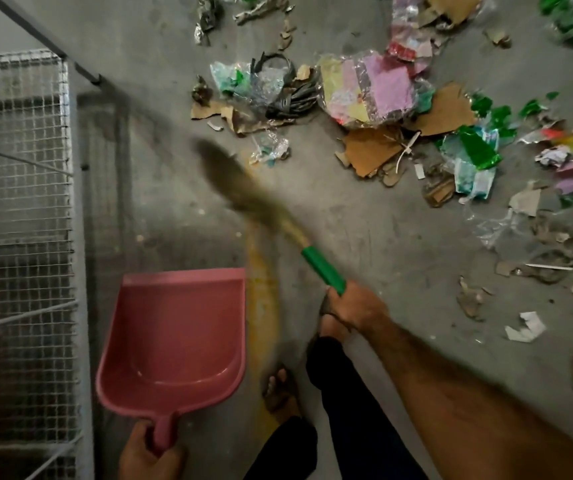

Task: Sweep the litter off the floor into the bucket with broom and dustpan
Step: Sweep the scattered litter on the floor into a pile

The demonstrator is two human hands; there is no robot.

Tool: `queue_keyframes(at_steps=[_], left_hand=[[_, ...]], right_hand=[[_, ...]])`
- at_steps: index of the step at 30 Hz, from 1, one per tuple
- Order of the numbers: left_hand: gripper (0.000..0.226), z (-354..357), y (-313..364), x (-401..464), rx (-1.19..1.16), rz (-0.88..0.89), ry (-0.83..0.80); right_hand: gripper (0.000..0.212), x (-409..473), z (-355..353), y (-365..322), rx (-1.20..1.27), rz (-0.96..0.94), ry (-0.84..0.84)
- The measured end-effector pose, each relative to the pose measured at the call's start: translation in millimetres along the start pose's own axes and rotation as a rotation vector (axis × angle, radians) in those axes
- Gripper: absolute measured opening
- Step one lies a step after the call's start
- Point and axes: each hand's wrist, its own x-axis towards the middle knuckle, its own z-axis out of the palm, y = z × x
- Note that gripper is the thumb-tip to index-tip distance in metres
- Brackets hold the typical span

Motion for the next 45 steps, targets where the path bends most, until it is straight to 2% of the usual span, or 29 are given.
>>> queue_keyframes(at_steps=[1,3,4,6,7,13,18,22,25,31,33,35,37,40,43,45], left_hand=[[0.072,-0.2,10.8,-1.9,-0.015,0.049,0.024],[0.036,9.1,39.0,-15.0,-0.058,0.111,0.106],[0.029,15.6,53.7,-19.2,-0.059,0.150,0.123],[0.026,23.4,86.8,-24.1,-0.045,0.228,0.129],[0.025,26.4,101.9,-25.0,-0.053,0.229,0.123],[0.029,35.9,165.6,-30.9,0.088,0.403,0.124],[0.027,37.8,198.3,-49.3,0.108,0.432,0.115],[0.018,30.2,217.2,-73.3,0.167,0.455,0.088],[0.020,25.7,228.1,-84.8,0.217,0.462,0.095],[0.019,10.9,236.1,-84.5,0.243,0.479,0.096],[0.019,6.3,236.2,-78.2,0.207,0.472,0.112],[0.018,2.2,236.2,-73.3,0.145,0.450,0.111],[0.020,-4.7,234.3,-66.7,0.065,0.412,0.106],[0.022,-19.6,232.1,-51.2,0.014,0.380,0.129],[0.022,-40.6,238.4,-32.5,0.020,0.357,0.140],[0.023,-57.5,245.3,-16.9,0.039,0.347,0.146]], right_hand=[[0.061,6.1,-8.6,12.8,0.093,0.070,0.020],[0.072,17.0,-25.9,48.6,0.241,0.178,0.060],[0.079,21.5,-35.4,70.3,0.279,0.218,0.081],[0.087,22.2,-57.6,113.1,0.294,0.287,0.107],[0.084,16.8,-71.8,130.8,0.279,0.303,0.123],[0.048,-60.6,-128.5,196.7,0.257,0.181,0.255],[0.043,-115.9,-114.5,213.6,0.160,0.100,0.136],[0.047,-114.1,-96.2,208.6,-0.021,0.025,0.023],[0.050,-100.7,-96.9,207.2,-0.084,0.064,-0.013],[0.047,-96.5,-115.2,234.3,0.180,0.319,0.111],[0.049,-103.9,-112.9,249.7,0.253,0.346,0.143],[0.042,-115.4,-110.7,258.9,0.289,0.310,0.152],[0.034,-130.8,-113.8,249.1,0.300,0.255,0.145],[0.043,-146.8,-112.9,205.9,0.275,0.167,0.172],[0.037,-133.4,-101.1,136.8,0.157,-0.014,0.063],[0.044,-113.4,-102.4,72.8,-0.001,-0.160,0.007]])
